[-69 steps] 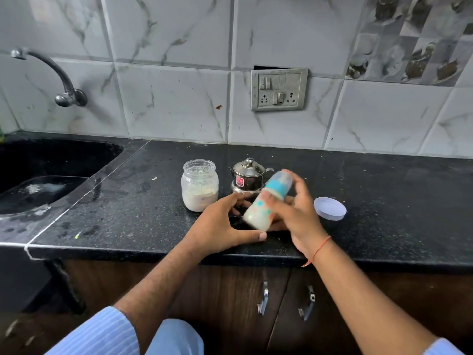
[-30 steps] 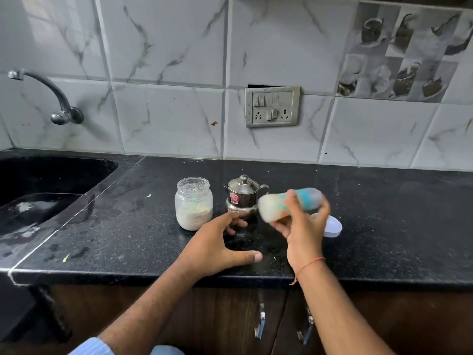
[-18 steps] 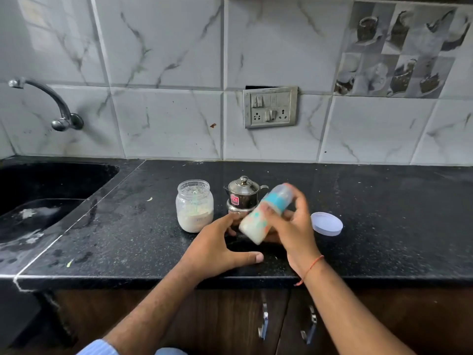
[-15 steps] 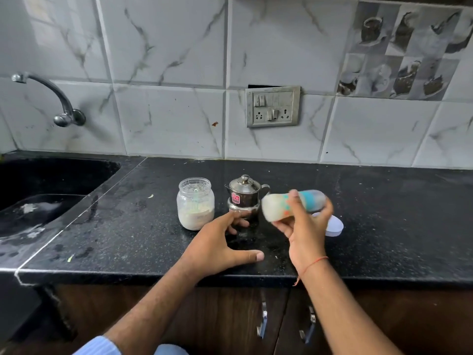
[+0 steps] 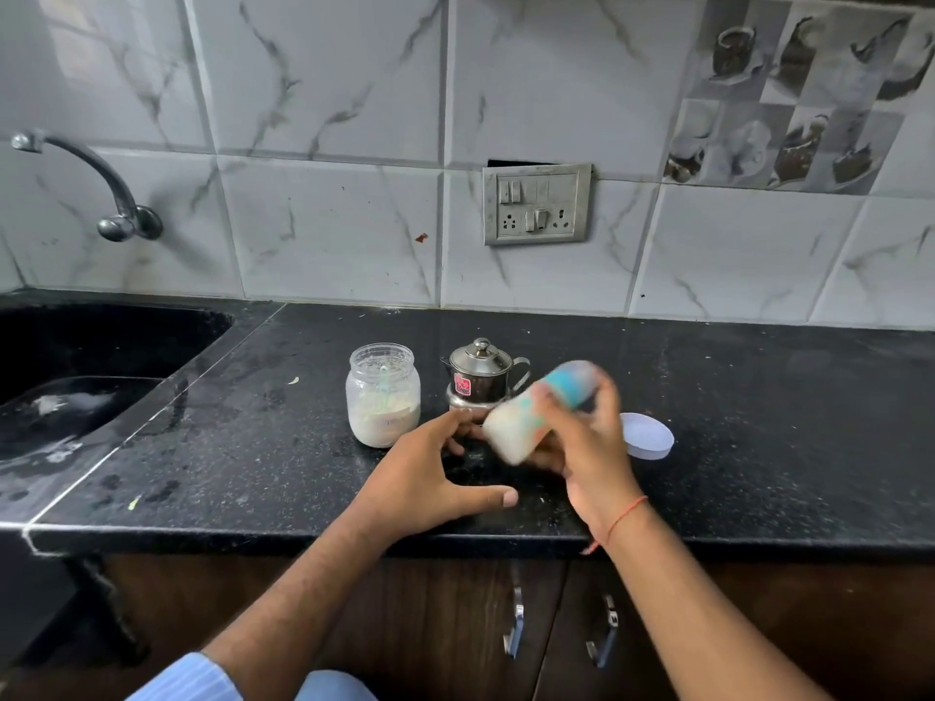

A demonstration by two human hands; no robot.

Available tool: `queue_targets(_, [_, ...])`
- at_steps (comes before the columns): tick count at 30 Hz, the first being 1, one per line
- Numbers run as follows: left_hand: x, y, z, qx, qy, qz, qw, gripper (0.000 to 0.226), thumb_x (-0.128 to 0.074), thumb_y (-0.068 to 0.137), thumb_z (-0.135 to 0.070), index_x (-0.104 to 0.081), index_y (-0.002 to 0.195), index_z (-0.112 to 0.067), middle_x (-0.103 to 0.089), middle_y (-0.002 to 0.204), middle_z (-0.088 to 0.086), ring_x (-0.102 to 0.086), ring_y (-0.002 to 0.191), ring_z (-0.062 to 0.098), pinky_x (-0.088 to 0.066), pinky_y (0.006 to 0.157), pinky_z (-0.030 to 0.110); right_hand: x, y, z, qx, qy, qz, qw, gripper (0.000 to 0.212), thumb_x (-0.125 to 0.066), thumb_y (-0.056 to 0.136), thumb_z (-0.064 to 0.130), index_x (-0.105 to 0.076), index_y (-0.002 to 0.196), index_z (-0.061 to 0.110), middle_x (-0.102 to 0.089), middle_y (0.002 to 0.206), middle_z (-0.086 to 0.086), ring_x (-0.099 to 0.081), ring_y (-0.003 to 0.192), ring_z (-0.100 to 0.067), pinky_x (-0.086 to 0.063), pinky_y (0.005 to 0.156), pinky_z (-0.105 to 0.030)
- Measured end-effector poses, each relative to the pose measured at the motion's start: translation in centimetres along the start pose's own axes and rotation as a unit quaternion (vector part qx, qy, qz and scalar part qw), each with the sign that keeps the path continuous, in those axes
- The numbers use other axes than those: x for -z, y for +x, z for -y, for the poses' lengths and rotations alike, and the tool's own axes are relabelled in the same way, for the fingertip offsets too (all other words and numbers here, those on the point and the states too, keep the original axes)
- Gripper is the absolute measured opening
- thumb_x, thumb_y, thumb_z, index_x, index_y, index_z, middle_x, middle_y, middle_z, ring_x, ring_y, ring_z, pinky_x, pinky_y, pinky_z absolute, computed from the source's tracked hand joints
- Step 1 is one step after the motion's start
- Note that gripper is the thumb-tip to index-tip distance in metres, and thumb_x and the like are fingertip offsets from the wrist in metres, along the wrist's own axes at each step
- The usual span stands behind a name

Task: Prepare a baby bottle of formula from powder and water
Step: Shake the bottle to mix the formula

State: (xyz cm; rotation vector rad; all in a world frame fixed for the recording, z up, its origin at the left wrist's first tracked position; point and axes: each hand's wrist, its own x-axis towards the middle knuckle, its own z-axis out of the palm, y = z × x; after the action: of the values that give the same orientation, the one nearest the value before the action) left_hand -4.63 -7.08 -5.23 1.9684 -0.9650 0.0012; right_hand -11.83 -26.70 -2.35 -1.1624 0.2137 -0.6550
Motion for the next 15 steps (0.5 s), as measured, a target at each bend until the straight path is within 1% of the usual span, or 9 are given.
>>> queue_targets(1, [0.03,0.01,0.03,-0.002,0.002,-0.001,1.000,0.096,-0.096,0.060,-0.075,-0.058,0.146,-0.053,-0.071,0.124,-0.033,-0.069,0.114,0.003,-0.059,0.105,0.035,-0.23,-0.21,-0.28,0.001,-0.040,0.040,0.998,0.060,-0.086,0.087,0.018,-0.054,0.135,0.034,-0.073,0.121,-0.020,-0.077,0.102,-0.036,-0.064,0.063,-0.046])
queue_targets(2, [0.06,0.02,0.06,-0.003,0.004,-0.001,1.000,0.098,-0.096,0.060,-0.075,-0.058,0.147,-0.051,-0.072,0.124,-0.031,-0.069,0.114,0.003,-0.059,0.105,0.035,-0.37,-0.27,-0.49,0.005,-0.048,0.035,0.998,0.061,-0.087,0.086,0.017,-0.055,0.135,0.035,-0.074,0.118,-0.018,-0.077,0.102,-0.036,-0.064,0.064,-0.046])
queue_targets(5, [0.01,0.09,0.11,0.004,0.003,0.001,1.000,0.100,-0.093,0.058,-0.080,-0.057,0.147,-0.052,-0.070,0.126,-0.034,-0.067,0.114,0.001,-0.059,0.105,0.033,0.03,0.10,0.14,0.015,0.075,-0.076,0.994,0.059,-0.083,0.091,0.021,-0.048,0.136,0.031,-0.071,0.124,-0.008,-0.076,0.109,-0.032,-0.065,0.064,-0.049])
queue_targets(6, [-0.01,0.07,0.11,0.004,0.001,0.002,1.000,0.099,-0.093,0.058,-0.080,-0.056,0.146,-0.053,-0.070,0.126,-0.034,-0.067,0.114,0.002,-0.059,0.105,0.033,0.05,0.14,0.32,0.007,0.059,-0.063,0.996,0.058,-0.082,0.092,0.020,-0.048,0.136,0.030,-0.071,0.124,-0.009,-0.076,0.109,-0.034,-0.064,0.064,-0.048])
queue_targets(8, [0.01,0.07,0.13,0.000,0.004,0.002,1.000,0.098,-0.095,0.059,-0.078,-0.057,0.146,-0.053,-0.072,0.125,-0.031,-0.069,0.114,0.003,-0.059,0.105,0.035,-0.20,-0.25,0.08,-0.003,-0.030,0.030,0.999,0.058,-0.084,0.089,0.016,-0.053,0.134,0.033,-0.073,0.120,-0.016,-0.077,0.105,-0.038,-0.064,0.063,-0.046])
queue_targets(9, [0.08,0.06,0.17,-0.002,0.007,0.001,1.000,0.098,-0.095,0.059,-0.078,-0.057,0.146,-0.053,-0.072,0.126,-0.029,-0.069,0.114,0.002,-0.060,0.105,0.035,-0.32,-0.28,-0.21,0.002,-0.044,0.037,0.998,0.059,-0.086,0.087,0.016,-0.055,0.133,0.034,-0.074,0.118,-0.017,-0.077,0.102,-0.036,-0.064,0.063,-0.046])
queue_targets(12, [0.04,0.13,0.21,-0.002,0.006,-0.002,1.000,0.094,-0.094,0.058,-0.080,-0.055,0.142,-0.059,-0.071,0.126,-0.030,-0.067,0.113,0.001,-0.059,0.104,0.033,0.08,0.01,0.16,0.015,0.070,-0.065,0.995,0.056,-0.083,0.091,0.020,-0.049,0.134,0.032,-0.072,0.125,-0.008,-0.076,0.106,-0.028,-0.065,0.066,-0.050])
queue_targets(13, [-0.01,0.14,0.22,-0.002,0.004,-0.003,1.000,0.094,-0.094,0.058,-0.079,-0.055,0.142,-0.059,-0.072,0.126,-0.030,-0.067,0.113,0.002,-0.059,0.105,0.034,0.10,0.02,0.31,0.006,0.064,-0.054,0.996,0.055,-0.082,0.091,0.020,-0.049,0.133,0.032,-0.070,0.127,-0.010,-0.075,0.108,-0.029,-0.065,0.066,-0.050])
queue_targets(15, [-0.06,0.11,0.21,-0.005,0.005,-0.003,1.000,0.095,-0.096,0.060,-0.075,-0.056,0.144,-0.055,-0.073,0.124,-0.028,-0.068,0.113,0.003,-0.059,0.104,0.034,-0.09,-0.25,-0.09,-0.001,-0.032,0.038,0.999,0.057,-0.085,0.087,0.017,-0.055,0.131,0.036,-0.072,0.125,-0.017,-0.076,0.105,-0.032,-0.065,0.066,-0.047])
